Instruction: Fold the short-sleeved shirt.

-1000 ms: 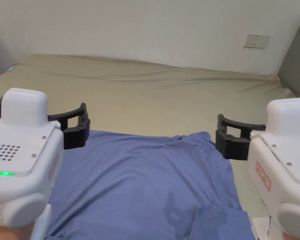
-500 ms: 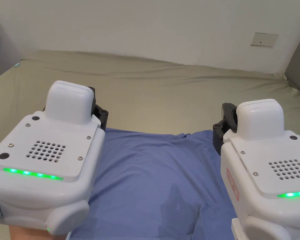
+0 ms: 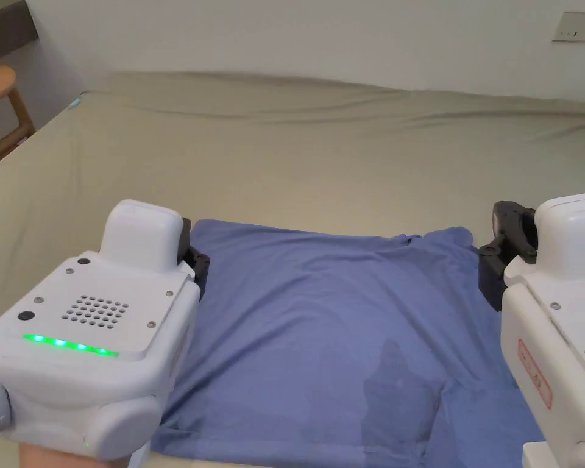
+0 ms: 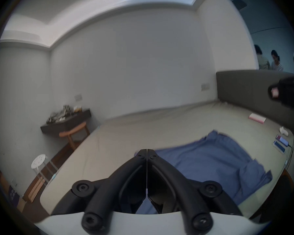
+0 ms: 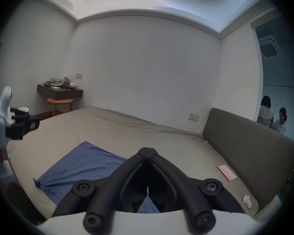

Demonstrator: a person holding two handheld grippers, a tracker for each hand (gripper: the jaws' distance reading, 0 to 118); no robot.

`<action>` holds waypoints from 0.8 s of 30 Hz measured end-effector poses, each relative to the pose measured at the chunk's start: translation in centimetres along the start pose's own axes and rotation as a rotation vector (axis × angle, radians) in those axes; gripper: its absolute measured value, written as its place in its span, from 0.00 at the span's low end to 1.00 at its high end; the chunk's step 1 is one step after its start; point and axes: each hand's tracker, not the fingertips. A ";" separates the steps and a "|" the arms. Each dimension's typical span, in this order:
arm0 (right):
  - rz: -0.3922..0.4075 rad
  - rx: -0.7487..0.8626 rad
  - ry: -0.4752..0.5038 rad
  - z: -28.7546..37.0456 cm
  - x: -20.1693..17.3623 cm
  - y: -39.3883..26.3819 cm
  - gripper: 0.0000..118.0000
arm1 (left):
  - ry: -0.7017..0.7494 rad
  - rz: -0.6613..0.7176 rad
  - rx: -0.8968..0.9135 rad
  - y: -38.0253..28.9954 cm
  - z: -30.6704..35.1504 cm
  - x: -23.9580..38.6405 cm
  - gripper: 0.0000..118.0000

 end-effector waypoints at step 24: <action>-0.027 -0.150 -0.058 -1.7 4.2 -4.0 0.00 | -0.009 0.237 -0.734 -21.5 -7.9 -6.2 0.32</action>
